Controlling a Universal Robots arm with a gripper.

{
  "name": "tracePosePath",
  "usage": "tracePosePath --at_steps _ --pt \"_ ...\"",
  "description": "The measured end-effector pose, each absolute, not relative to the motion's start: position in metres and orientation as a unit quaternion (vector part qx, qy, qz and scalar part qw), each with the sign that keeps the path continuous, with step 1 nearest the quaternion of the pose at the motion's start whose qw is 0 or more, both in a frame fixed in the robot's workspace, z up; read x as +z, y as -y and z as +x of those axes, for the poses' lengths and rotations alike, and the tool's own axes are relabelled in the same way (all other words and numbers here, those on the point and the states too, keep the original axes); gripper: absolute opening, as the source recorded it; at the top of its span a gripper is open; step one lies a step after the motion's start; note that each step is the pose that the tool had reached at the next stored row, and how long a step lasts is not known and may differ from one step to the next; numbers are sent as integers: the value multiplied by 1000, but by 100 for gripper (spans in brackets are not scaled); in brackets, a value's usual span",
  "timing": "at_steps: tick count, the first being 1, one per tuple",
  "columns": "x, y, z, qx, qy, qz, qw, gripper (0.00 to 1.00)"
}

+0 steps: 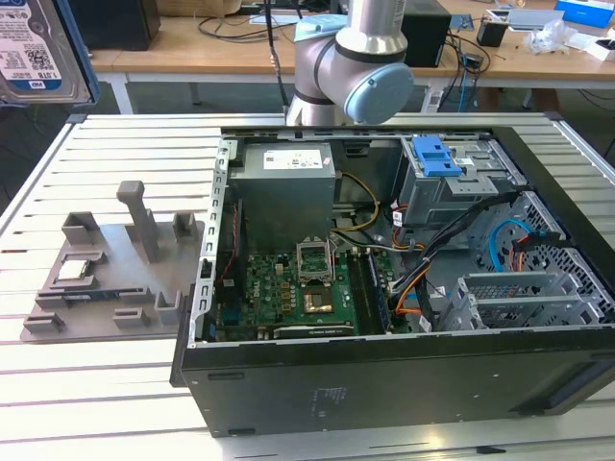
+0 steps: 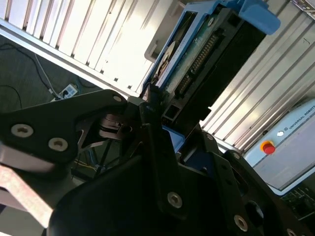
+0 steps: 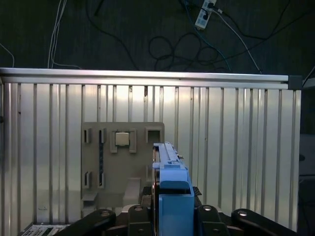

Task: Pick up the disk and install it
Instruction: 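Pick up the disk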

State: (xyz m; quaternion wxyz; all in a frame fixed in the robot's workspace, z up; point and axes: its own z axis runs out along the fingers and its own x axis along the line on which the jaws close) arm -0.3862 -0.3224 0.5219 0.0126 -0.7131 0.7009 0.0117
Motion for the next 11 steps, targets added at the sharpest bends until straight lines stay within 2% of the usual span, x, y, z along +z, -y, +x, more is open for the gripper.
tracePosePath --at_steps 11 --pt "522 323 -360 12 -701 -713 13 36"
